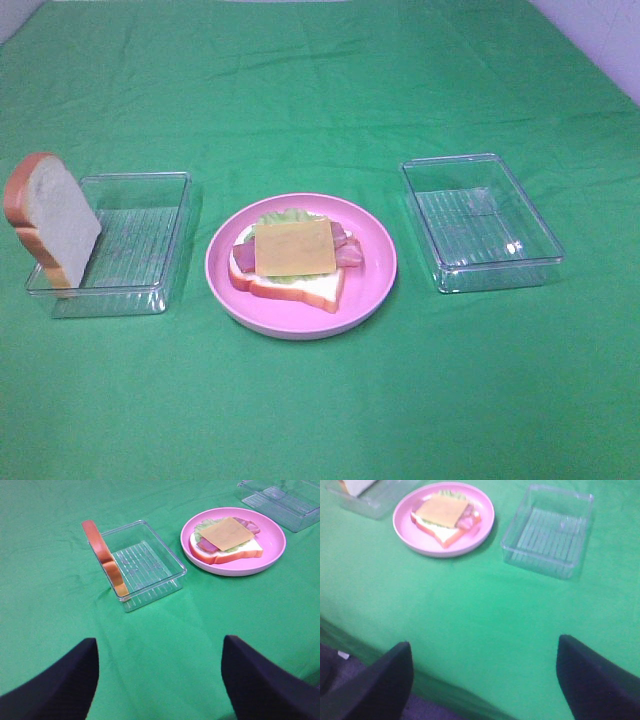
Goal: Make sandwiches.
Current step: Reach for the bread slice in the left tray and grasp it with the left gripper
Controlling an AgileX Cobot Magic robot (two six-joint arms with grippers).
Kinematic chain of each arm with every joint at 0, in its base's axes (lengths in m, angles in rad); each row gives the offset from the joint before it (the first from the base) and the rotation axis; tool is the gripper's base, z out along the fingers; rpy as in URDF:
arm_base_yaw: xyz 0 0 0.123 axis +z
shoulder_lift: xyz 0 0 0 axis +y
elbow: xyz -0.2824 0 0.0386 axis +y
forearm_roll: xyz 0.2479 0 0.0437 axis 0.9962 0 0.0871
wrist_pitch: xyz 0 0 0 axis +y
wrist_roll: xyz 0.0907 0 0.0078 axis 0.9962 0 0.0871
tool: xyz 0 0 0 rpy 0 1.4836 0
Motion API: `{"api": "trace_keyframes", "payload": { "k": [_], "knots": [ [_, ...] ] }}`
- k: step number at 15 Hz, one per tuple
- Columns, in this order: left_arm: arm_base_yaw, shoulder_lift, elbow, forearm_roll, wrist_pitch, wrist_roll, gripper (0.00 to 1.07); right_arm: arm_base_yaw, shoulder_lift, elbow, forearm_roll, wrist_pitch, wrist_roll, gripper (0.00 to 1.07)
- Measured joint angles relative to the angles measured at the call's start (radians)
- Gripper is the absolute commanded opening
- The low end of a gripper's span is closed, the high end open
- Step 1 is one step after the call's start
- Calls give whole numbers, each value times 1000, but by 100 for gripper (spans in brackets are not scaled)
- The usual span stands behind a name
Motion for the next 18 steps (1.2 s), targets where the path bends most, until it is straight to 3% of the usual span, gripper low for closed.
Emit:
{"api": "trace_keyframes", "payload": {
  "k": [2, 4, 9, 11, 14, 15, 18],
  "knots": [
    [0, 1, -11, -7, -3, -2, 67, 0, -17, 20, 16, -18, -16, 75],
    [0, 59, -47, -1, -11, -42, 67, 0, -17, 37, 35, -52, -48, 75],
    [0, 443, -176, 102, -13, -321, 67, 0, -17, 50, 39, -71, -86, 75],
    [0, 575, -238, 152, -12, -382, 67, 0, -17, 50, 39, -71, -86, 75],
    [0, 831, -385, 246, 20, -406, 67, 0, -17, 50, 39, -71, -86, 75],
    [0, 1006, -512, 302, 61, -404, 67, 0, -17, 50, 39, -71, -86, 75],
    [8, 1198, -643, 331, 76, -383, 67, 0, -17, 50, 39, -71, -86, 75]
  ]
}}
